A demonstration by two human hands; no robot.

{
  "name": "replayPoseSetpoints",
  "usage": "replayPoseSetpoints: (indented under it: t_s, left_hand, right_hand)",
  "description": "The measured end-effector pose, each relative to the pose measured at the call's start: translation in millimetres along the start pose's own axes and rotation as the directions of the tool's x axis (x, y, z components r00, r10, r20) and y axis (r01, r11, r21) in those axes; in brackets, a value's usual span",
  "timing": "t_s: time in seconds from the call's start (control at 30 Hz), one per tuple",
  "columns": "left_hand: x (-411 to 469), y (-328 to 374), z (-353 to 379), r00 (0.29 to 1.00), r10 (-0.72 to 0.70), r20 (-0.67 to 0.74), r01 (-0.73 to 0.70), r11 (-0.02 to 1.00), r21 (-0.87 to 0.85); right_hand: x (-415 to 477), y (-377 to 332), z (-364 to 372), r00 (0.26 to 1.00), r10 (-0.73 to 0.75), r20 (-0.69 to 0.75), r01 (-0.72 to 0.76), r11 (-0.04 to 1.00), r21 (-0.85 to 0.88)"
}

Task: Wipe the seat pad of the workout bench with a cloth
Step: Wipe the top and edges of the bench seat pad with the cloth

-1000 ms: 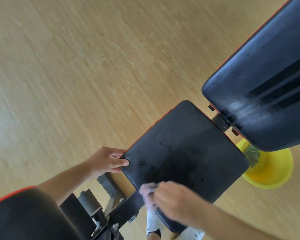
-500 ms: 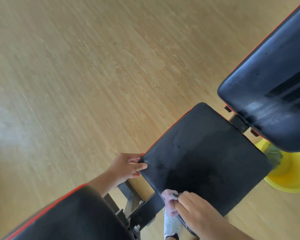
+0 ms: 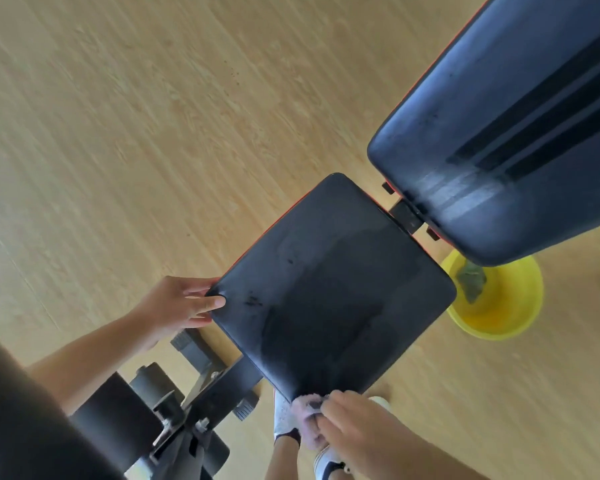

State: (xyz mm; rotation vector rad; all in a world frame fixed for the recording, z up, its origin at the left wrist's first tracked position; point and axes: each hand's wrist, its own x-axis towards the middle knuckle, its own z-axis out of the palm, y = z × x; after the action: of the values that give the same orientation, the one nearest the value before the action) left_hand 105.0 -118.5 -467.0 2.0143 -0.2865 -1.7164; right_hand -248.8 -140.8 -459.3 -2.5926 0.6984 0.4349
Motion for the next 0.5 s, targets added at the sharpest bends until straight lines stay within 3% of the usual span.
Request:
replayPoseSetpoints:
  t_s: [0.03, 0.1, 0.13, 0.2, 0.23, 0.27, 0.3, 0.33, 0.37, 0.4, 0.47, 0.5]
  left_hand:
    - [0, 0, 1, 1.0, 0.004, 0.004, -0.004, 1.0, -0.001]
    - [0, -1, 0, 1.0, 0.003, 0.0, -0.003, 1.0, 0.001]
    - [0, -1, 1, 1.0, 0.004, 0.0, -0.004, 1.0, 0.006]
    - [-1, 1, 2, 1.0, 0.013, -0.001, -0.013, 1.0, 0.015]
    - [-2, 2, 3, 1.0, 0.016, -0.002, -0.016, 1.0, 0.022]
    - [-3, 3, 3, 1.0, 0.02, -0.003, -0.02, 0.999, 0.026]
    - [-3, 4, 2, 1.0, 0.022, -0.002, -0.022, 0.999, 0.031]
    - [-3, 3, 2, 1.0, 0.022, 0.002, -0.022, 0.999, 0.039]
    - [-2, 3, 2, 1.0, 0.015, 0.008, -0.016, 0.999, 0.051]
    - [-1, 2, 1, 1.0, 0.01, 0.011, -0.011, 0.998, 0.062]
    - [1, 3, 0, 1.0, 0.006, 0.015, -0.007, 0.998, 0.069]
    - [1, 3, -1, 1.0, 0.006, 0.015, -0.007, 0.997, 0.073]
  right_hand:
    - [-8, 25, -9, 0.997, 0.024, -0.075, -0.024, 1.0, -0.005]
    - [0, 88, -47, 0.952, 0.244, -0.187, -0.222, 0.966, 0.134]
    - [14, 119, -68, 0.845, 0.43, -0.317, -0.379, 0.901, 0.213]
    - [44, 147, -88, 0.516, 0.703, -0.489, -0.579, 0.708, 0.405]
    - [52, 136, -88, 0.442, 0.738, -0.509, -0.589, 0.667, 0.456]
    - [58, 112, -77, 0.441, 0.725, -0.528, -0.56, 0.683, 0.469]
    - [61, 80, -58, 0.548, 0.638, -0.541, -0.504, 0.768, 0.395]
    - [58, 44, -33, 0.716, 0.49, -0.498, -0.399, 0.872, 0.285]
    - [50, 12, -11, 0.85, 0.336, -0.405, -0.281, 0.94, 0.191]
    - [37, -16, 14, 0.934, 0.188, -0.305, -0.145, 0.977, 0.16]
    - [7, -21, 46, 0.984, -0.053, -0.17, 0.059, 0.998, 0.03]
    - [-1, -3, 37, 0.988, -0.089, -0.128, 0.081, 0.994, -0.068]
